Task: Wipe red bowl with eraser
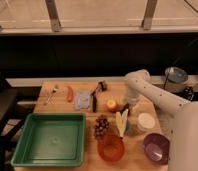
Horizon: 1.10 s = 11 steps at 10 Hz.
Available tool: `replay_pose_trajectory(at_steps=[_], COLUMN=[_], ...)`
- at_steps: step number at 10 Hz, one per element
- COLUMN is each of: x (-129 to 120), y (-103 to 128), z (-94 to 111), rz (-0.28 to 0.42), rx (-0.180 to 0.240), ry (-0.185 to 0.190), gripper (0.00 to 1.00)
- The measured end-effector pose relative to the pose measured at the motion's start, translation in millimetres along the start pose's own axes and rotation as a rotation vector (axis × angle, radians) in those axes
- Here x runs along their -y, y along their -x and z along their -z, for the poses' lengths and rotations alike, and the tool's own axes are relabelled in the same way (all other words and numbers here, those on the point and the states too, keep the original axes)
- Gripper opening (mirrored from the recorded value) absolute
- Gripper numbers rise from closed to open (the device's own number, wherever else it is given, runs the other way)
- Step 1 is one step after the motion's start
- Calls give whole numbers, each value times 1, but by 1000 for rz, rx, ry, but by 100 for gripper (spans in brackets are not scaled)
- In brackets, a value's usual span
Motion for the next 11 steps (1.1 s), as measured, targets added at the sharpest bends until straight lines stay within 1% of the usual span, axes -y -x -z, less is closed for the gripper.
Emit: replay_pose_trajectory(at_steps=[1, 2, 3, 4, 5, 6, 7, 8, 9, 10, 11], x=[1, 3, 7, 9, 13, 17, 18, 22, 25, 27, 29], y=[-2, -2, -3, -6, -8, -11, -10, -8, -2, 3, 12], z=[7, 14, 26, 39, 57, 69, 84, 100, 118, 129, 144], rz=[-16, -26, -41, -56, -69, -74, -72, -63, -48, -34, -13], rx=[-6, -13, -23, -34, -34, -26, -10, -1, 7, 12, 18], ry=[-16, -30, -52, -73, -101, -119, -122, -134, -140, -150, -156], gripper=[23, 15, 5, 1, 0, 0, 0, 0, 0, 0, 0])
